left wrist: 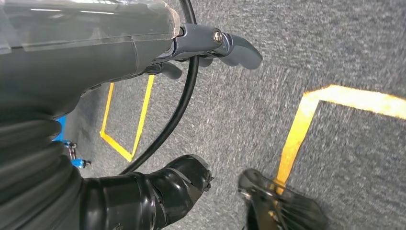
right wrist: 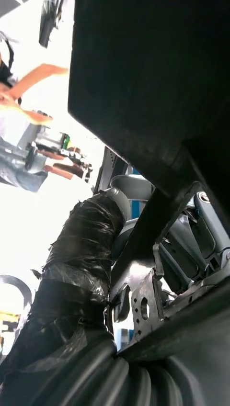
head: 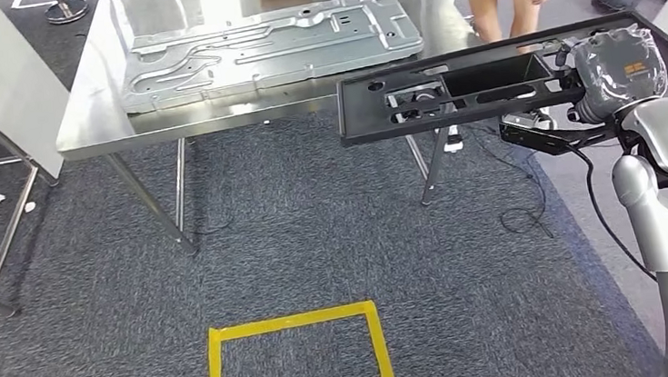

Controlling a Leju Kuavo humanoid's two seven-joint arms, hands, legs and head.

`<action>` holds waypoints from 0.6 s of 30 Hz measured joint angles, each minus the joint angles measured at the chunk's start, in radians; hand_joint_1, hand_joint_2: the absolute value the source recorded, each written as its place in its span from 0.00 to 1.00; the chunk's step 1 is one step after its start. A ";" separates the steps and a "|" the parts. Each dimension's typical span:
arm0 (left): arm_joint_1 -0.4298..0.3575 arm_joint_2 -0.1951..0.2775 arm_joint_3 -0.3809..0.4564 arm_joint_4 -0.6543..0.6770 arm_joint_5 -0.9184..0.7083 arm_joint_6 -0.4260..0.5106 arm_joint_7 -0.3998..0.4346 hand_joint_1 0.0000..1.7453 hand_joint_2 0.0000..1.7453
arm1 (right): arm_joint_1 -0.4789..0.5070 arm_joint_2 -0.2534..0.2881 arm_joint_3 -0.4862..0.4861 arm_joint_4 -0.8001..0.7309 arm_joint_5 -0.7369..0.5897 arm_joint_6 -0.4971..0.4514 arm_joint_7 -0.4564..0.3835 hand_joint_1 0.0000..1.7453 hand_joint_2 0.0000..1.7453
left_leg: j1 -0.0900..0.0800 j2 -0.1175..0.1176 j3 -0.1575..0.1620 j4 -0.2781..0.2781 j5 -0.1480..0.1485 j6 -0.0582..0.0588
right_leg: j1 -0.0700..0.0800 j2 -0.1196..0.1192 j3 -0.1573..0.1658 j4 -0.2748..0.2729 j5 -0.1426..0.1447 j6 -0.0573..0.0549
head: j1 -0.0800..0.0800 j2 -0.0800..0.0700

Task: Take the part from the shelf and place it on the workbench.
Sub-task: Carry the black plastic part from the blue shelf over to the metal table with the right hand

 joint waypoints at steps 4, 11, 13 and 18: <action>-0.002 0.004 0.000 0.000 0.000 0.000 0.000 0.00 1.00 | -0.003 0.003 0.000 0.004 0.014 0.001 0.005 1.00 1.00 | -0.026 -0.013 0.075 -0.187 0.086 0.041 | 0.013 0.012 0.006 -0.002 -0.003 -0.004 | 0.002 0.000; -0.002 0.002 0.000 0.000 -0.004 -0.001 0.000 0.00 1.00 | -0.024 0.012 0.010 0.030 0.038 0.013 0.006 1.00 1.00 | -0.027 -0.012 0.076 -0.196 0.094 0.020 | 0.011 0.007 0.005 -0.005 -0.001 -0.002 | 0.002 0.000; -0.002 0.002 0.000 0.000 -0.004 -0.001 0.000 0.00 1.00 | -0.037 0.015 0.016 0.037 0.042 0.014 0.006 1.00 1.00 | -0.027 -0.013 0.075 -0.196 0.095 0.021 | 0.011 0.006 0.005 -0.007 0.000 -0.001 | 0.002 0.000; -0.003 0.000 0.000 0.000 -0.005 -0.001 0.005 0.00 1.00 | -0.073 0.033 0.040 0.062 0.058 0.027 0.008 1.00 1.00 | -0.027 -0.013 0.074 -0.196 0.096 0.022 | 0.011 0.006 0.006 -0.010 0.002 0.002 | 0.001 0.000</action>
